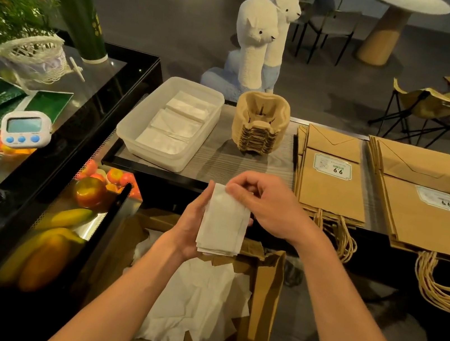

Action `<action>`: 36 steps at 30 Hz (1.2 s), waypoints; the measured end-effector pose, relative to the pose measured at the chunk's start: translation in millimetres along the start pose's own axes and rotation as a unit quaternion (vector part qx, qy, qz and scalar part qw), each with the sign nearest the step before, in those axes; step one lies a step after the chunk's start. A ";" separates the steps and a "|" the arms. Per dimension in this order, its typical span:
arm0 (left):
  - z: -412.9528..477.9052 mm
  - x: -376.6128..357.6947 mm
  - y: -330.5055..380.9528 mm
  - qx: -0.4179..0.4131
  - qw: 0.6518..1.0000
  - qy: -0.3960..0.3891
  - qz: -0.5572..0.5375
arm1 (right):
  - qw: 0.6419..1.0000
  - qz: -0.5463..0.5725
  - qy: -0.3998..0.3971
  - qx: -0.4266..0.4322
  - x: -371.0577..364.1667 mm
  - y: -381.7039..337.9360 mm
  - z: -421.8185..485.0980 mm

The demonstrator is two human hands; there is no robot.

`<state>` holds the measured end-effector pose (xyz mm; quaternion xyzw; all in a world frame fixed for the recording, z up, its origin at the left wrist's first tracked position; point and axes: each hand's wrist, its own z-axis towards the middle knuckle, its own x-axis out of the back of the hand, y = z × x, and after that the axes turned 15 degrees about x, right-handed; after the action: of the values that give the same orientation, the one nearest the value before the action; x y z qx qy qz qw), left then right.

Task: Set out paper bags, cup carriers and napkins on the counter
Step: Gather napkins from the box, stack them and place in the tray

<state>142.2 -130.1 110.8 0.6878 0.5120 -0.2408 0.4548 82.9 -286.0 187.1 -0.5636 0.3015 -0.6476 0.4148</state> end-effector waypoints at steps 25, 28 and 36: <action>-6.3 -16.2 1.4 -0.031 0.996 0.068 0.055 | 0.995 -0.102 0.001 -0.023 -25.8 27.7 -1.7; -6.1 -24.5 11.7 -0.061 0.994 0.074 0.058 | 0.992 -0.038 0.117 -0.033 -28.8 27.7 -3.6; 9.9 -59.8 42.3 -0.256 0.957 0.109 0.087 | 0.942 0.220 0.191 -0.170 -31.6 16.6 -8.4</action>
<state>161.1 -170.4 169.8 0.6122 0.5412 0.0148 0.5763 78.5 -266.7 156.2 -0.4112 0.5968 -0.5748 0.3800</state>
